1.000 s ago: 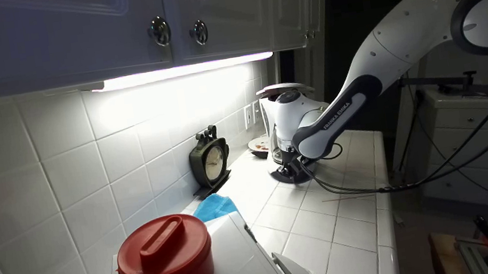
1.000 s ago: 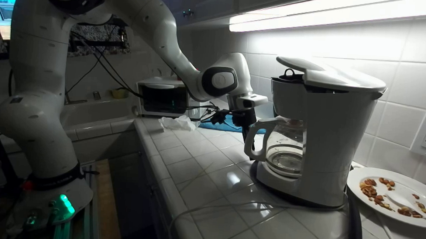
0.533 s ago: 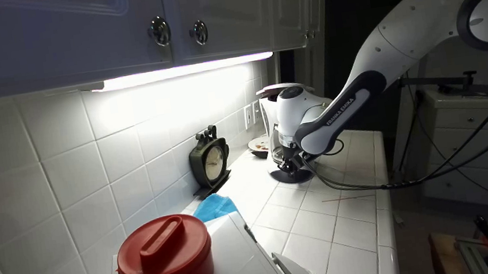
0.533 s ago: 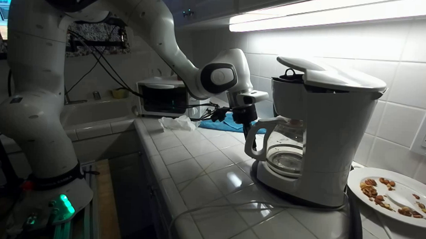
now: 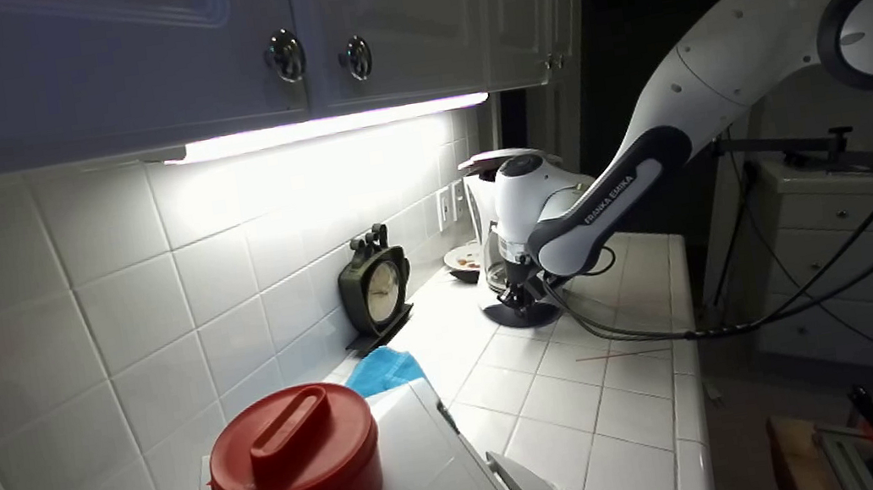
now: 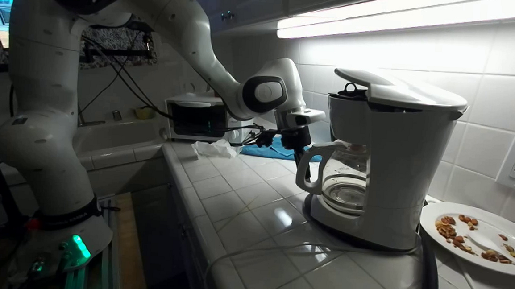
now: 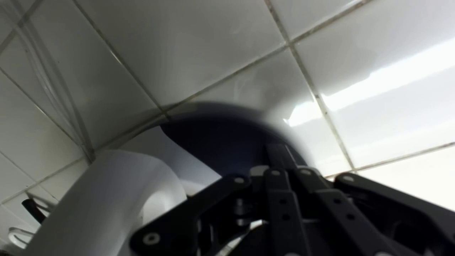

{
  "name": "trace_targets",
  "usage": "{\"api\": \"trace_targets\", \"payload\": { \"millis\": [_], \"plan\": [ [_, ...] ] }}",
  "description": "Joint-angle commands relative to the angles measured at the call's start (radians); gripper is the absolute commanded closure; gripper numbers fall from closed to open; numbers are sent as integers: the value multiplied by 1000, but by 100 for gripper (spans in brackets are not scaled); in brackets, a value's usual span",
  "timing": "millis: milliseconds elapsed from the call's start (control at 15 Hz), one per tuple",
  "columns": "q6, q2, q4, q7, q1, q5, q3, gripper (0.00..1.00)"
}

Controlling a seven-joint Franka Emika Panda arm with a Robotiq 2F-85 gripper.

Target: Close the lid of the kettle, put the kettle on the coffee making machine stand and press the bottom button of the coffee maker

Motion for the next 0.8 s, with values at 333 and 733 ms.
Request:
{"api": "trace_targets", "payload": {
  "millis": [333, 733],
  "plan": [
    [12, -14, -5, -36, 2, -16, 8, 100],
    [16, -3, -3, -51, -6, -15, 4, 100]
  ]
}}
